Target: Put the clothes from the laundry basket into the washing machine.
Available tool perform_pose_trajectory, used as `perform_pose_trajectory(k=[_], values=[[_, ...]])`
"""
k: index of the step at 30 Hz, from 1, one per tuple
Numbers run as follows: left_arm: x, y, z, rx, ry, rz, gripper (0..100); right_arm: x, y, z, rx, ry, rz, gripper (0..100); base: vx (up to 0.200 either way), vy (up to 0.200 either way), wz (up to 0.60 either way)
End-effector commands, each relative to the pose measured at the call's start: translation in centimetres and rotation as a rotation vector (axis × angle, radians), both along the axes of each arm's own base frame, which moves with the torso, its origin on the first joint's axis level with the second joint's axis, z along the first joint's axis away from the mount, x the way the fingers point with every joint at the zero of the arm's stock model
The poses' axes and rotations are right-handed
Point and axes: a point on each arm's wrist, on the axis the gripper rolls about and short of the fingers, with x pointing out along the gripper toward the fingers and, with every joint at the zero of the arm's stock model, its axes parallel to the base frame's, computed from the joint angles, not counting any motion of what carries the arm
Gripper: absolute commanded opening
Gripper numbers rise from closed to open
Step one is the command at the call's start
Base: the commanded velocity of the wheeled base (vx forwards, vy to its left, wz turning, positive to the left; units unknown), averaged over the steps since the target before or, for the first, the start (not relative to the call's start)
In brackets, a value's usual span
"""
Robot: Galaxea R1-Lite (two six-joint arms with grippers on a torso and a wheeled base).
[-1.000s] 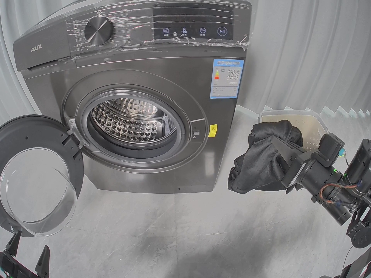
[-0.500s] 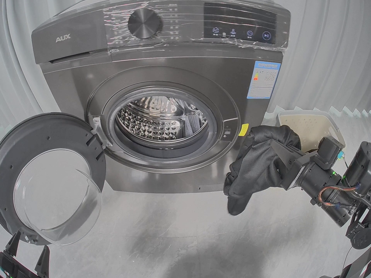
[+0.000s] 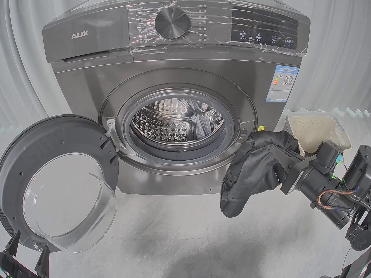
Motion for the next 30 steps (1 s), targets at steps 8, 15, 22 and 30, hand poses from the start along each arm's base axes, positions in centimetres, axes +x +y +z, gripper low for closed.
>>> perform_pose_trajectory(k=[8,15,22,30], values=[[-0.02,0.0,-0.49,-0.001,-0.002,0.0,100,0.0,0.0,-0.17,-0.005,0.005,0.0,0,0.0,0.0,0.0],[-0.02,0.0,-0.49,0.001,-0.002,0.0,100,0.02,0.06,-0.31,-0.009,0.01,0.002,0,0.0,-0.029,0.0],[-0.02,0.0,-0.49,0.001,-0.002,0.0,100,0.02,0.06,-0.31,-0.009,0.01,0.002,0,0.0,-0.143,0.0],[-0.02,0.0,-0.49,0.004,-0.002,0.0,100,-0.08,0.0,-0.59,-0.017,0.019,0.009,0,0.0,0.0,0.0]])
